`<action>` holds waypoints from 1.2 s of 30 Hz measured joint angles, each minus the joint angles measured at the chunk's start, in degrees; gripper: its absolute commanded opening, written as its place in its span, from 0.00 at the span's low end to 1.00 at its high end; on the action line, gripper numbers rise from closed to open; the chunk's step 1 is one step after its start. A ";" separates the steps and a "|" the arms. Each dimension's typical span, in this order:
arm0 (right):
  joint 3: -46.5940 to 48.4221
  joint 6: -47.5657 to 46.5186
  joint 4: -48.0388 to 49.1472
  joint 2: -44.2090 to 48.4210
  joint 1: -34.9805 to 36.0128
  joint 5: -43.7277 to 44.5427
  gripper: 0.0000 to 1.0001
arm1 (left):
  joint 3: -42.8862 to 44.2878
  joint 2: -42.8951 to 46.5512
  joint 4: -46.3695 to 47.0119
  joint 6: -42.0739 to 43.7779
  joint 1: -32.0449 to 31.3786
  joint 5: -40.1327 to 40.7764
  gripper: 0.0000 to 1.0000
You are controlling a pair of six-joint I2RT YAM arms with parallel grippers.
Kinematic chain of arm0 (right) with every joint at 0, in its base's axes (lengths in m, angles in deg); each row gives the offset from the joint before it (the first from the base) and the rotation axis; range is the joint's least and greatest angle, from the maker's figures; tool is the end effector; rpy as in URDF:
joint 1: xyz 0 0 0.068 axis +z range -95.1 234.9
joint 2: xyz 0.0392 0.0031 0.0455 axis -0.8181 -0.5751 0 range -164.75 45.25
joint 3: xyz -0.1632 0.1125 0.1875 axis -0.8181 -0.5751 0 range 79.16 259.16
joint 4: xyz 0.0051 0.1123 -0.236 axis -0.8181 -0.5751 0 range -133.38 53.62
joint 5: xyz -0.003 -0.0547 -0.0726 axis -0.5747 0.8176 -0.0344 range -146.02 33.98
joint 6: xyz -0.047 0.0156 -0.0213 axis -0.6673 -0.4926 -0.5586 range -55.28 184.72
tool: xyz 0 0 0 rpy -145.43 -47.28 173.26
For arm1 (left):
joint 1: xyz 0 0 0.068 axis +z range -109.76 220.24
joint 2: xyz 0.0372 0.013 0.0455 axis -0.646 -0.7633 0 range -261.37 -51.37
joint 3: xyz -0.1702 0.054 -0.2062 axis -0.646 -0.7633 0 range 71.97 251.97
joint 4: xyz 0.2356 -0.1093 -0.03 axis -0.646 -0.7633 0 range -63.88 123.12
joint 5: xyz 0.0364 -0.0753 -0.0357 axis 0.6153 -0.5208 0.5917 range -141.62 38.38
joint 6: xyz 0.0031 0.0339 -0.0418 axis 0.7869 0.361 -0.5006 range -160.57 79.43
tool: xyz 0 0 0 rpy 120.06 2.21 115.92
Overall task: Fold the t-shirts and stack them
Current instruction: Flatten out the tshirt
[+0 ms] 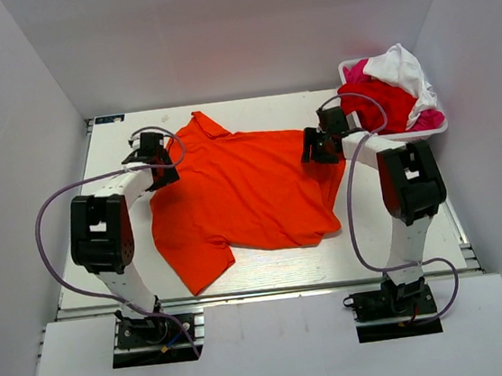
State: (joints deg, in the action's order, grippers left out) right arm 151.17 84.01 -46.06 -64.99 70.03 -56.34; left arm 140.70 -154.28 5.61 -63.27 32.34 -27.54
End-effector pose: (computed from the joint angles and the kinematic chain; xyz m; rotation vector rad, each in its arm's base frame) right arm 0.4000 0.1083 0.1754 0.0853 2.4250 0.2830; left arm 0.3644 -0.0359 0.1890 -0.4622 2.4988 0.3531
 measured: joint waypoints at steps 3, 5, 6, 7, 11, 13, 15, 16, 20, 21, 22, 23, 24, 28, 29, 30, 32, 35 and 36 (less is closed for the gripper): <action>2.12 -0.31 0.83 -2.49 -0.48 -0.35 0.65 | 0.00 0.00 3.34 1.29 0.94 -2.60 1.00; 3.30 -0.44 1.11 -3.61 -0.85 -0.83 0.65 | 0.42 -0.28 4.92 1.95 1.07 -4.15 1.00; 3.82 -0.44 1.29 -4.13 -0.96 -1.20 0.57 | 0.92 -0.74 5.49 2.19 1.07 -4.70 1.00; 4.33 -0.63 1.36 -4.57 -1.14 -1.49 0.53 | 1.73 -1.57 5.90 2.36 1.07 -5.33 1.00; 4.83 -0.98 2.32 -5.11 -1.33 -3.45 0.33 | 4.09 -5.05 7.21 2.67 1.27 -7.19 1.00; 4.83 -1.07 2.69 -5.11 -1.36 -4.57 0.07 | 4.20 -6.16 7.21 2.71 1.46 -7.69 1.00; 4.83 -1.49 2.86 -5.11 -1.36 -5.33 0.00 | 4.20 -6.80 7.17 2.73 1.62 -8.09 1.00; 4.83 -1.42 2.91 -5.11 -1.36 -5.55 0.00 | 4.20 -6.93 7.19 2.73 1.70 -8.20 1.00; 4.85 -1.68 2.89 -5.09 -1.31 -5.40 0.00 | 4.20 -6.93 7.48 2.73 1.75 -8.41 1.00; 4.87 -1.73 2.60 -5.09 -1.31 -4.83 0.00 | 4.17 -6.93 7.54 2.73 1.75 -8.50 1.00; 4.87 -1.73 2.25 -5.03 -1.31 -4.02 0.00 | 4.17 -6.93 7.58 2.73 1.75 -8.63 1.00; 4.90 -1.77 1.81 -4.90 -1.36 -3.17 0.00 | 4.17 -6.93 7.67 2.73 1.75 -8.76 1.00; 4.90 -1.81 1.20 -4.63 -1.36 -2.01 0.00 | 4.17 -6.93 7.80 2.73 1.75 -8.92 1.00; 4.35 -1.97 -1.25 -1.70 -1.77 2.08 0.00 | 4.15 -6.88 8.59 2.80 1.75 -10.25 1.00; 4.09 -2.01 -1.79 -0.46 -1.99 3.10 0.00 | 4.15 -6.84 8.76 2.84 1.75 -10.62 1.00; 3.89 -2.05 -2.36 0.83 -2.14 4.09 0.00 | 4.09 -6.80 8.87 2.97 1.75 -10.99 1.00; 3.50 -2.21 -3.15 3.32 -2.54 5.79 0.00 | 3.93 -6.62 9.16 3.21 1.75 -11.63 1.00; 3.19 -2.40 -4.35 6.25 -3.13 7.23 0.00 | 3.50 -6.10 9.66 3.61 1.75 -12.57 1.00; 3.19 -2.47 -4.68 6.84 -3.30 7.48 0.00 | 3.37 -5.92 9.79 3.72 1.75 -12.76 1.00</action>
State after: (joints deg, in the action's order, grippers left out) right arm 154.36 81.54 -50.73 -58.14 66.73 -48.86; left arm 144.07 -160.21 15.40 -59.55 34.09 -40.31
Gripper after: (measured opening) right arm 0.008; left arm 0.997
